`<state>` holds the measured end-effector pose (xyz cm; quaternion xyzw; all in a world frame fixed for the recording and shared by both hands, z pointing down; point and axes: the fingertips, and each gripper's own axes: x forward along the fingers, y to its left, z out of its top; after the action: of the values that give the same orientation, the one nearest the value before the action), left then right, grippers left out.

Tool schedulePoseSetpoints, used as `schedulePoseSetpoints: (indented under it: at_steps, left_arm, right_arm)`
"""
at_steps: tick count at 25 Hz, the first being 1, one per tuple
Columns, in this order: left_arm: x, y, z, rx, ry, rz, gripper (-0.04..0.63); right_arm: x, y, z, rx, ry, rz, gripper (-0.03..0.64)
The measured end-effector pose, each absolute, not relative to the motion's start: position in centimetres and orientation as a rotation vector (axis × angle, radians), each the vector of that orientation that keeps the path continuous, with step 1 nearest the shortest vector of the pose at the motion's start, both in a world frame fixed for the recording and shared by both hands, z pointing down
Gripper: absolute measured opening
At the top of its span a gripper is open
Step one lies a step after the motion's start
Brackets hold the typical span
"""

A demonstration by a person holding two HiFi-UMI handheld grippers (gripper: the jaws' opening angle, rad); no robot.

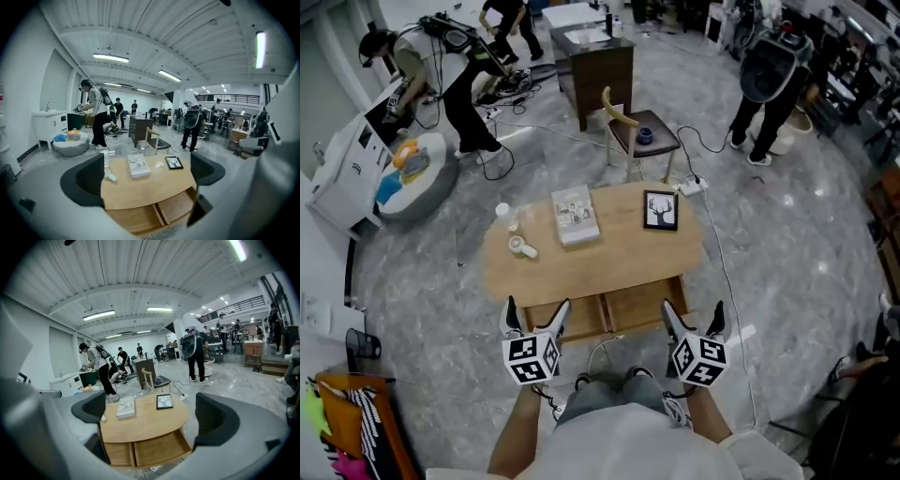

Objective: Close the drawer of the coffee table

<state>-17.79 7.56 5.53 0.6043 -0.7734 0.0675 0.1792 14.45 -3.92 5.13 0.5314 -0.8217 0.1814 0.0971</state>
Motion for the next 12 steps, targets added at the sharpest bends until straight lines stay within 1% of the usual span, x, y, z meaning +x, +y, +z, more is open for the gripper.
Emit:
schedulePoseSetpoints:
  at_steps: [12]
  left_arm:
    - [-15.6, 5.8, 7.4, 1.854, -2.021, 0.275, 0.557]
  right_arm:
    - [16.4, -1.7, 6.0, 1.707, -2.342, 0.551, 0.588]
